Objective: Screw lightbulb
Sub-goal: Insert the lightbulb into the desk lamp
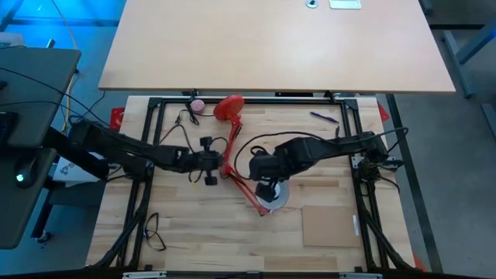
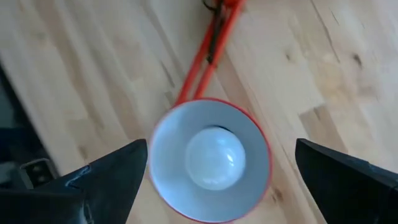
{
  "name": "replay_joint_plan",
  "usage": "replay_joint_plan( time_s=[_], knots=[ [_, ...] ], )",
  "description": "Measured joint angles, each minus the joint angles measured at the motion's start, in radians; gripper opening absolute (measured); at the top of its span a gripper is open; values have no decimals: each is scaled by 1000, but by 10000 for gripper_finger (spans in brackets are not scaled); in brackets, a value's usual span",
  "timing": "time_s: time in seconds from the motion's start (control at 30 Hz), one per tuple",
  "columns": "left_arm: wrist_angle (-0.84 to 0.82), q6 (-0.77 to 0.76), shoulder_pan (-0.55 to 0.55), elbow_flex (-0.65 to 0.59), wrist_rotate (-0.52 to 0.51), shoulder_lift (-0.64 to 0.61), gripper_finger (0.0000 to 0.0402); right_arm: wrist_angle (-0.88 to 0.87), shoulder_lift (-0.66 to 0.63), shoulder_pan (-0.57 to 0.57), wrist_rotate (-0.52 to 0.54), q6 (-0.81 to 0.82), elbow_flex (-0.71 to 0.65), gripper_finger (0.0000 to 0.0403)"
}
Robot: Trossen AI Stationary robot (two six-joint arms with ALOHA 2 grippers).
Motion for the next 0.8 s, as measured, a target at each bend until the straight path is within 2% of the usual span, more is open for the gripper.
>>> replay_joint_plan(
  time_s=[0.13, 0.27, 0.47, 0.53, 0.63, 0.73, 0.8],
  knots=[
    [-39, 28, 0, 1, -26, -127, 0, 43, 0, 0, -28, 0, 22, 399],
    [-35, -17, -2, 1, -28, -267, 0, 84, 1, 0, -63, -11, 27, 399],
    [43, -85, -1, 1, -25, -407, 0, 98, 1, -1, -77, -127, 28, 399],
    [41, -71, 0, 17, 1, -413, 0, 45, 1, -4, -72, -143, 34, 399],
    [-72, -59, 14, 97, 100, -372, 0, -45, 1, -9, -8, -181, 54, 399],
    [-218, -60, 28, 203, 225, -283, 7, -129, -11, -9, 84, -202, 93, 399],
    [-334, -9, 36, 272, 284, -211, 19, -167, -30, -9, 126, -200, 122, 399]
  ],
)
